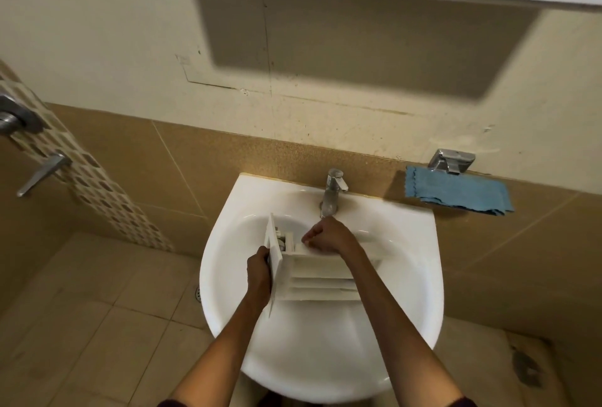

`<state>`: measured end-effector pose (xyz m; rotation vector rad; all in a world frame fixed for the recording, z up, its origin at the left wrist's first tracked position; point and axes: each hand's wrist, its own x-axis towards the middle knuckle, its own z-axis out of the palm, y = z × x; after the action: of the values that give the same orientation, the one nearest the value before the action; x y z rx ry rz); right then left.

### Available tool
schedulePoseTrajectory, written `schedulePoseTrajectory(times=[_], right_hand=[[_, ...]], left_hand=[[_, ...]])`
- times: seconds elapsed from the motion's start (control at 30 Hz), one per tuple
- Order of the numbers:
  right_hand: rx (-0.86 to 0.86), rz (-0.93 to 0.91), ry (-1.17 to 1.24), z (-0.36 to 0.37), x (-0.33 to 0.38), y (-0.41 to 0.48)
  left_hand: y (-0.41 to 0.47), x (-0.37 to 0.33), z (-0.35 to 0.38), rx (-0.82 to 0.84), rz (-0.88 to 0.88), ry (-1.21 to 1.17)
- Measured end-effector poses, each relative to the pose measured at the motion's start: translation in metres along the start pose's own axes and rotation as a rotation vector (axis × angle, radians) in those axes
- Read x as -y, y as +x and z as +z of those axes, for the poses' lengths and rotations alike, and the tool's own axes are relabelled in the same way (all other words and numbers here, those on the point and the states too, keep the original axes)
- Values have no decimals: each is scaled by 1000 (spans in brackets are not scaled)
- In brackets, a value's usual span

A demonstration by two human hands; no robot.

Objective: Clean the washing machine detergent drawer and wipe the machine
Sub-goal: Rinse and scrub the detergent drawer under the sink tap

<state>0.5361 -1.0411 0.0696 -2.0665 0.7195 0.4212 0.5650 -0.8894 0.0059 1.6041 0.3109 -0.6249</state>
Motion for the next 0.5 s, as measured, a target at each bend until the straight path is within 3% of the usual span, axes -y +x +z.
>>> schedulePoseTrajectory(times=[0.27,0.43,0.5], right_hand=[[-369,-104,12,23,-22,-1],[-208,-151,27,22,-20,-2],[-272,-142,53,24,-22,0]], left_hand=[[-4,-7,3,-26,64,12],[-13,-24,9,24,126,-7],[-14,-32,12,56,121,82]])
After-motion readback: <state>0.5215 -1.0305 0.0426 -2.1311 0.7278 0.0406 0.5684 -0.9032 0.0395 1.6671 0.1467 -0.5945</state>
